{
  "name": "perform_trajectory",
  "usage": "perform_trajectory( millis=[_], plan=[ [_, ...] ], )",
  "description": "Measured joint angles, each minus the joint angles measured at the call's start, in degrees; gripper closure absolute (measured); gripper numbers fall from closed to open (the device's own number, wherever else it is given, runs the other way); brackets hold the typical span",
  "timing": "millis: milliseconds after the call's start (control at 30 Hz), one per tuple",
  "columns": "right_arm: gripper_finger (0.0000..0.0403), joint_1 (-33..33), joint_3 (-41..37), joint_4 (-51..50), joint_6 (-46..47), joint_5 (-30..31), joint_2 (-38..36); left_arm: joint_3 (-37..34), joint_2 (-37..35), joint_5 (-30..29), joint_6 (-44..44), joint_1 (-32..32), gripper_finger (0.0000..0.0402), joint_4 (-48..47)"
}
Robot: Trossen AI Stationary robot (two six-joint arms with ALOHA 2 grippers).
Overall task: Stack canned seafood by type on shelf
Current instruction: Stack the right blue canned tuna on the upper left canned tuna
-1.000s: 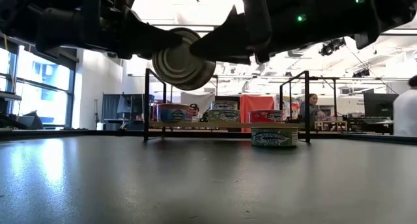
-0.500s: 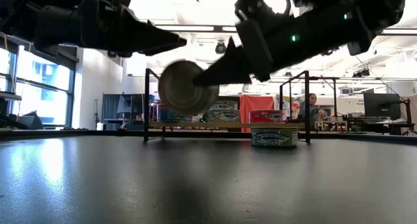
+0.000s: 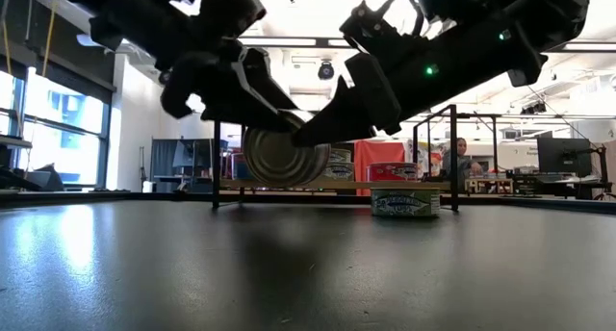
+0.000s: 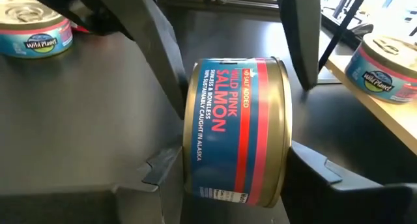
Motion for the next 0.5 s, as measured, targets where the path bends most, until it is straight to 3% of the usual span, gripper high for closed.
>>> perform_trajectory(
  millis=[267,500],
  plan=[
    [0.0226,0.00,0.00,-0.54,0.02,-0.20,0.00,0.10,1.72,0.11,4.38,-0.73,0.0129,2.21],
    [0.0226,0.00,0.00,-1.19,-0.42,-1.15,0.00,0.10,1.72,0.35,4.25,-0.98,0.0199,1.02]
  ],
)
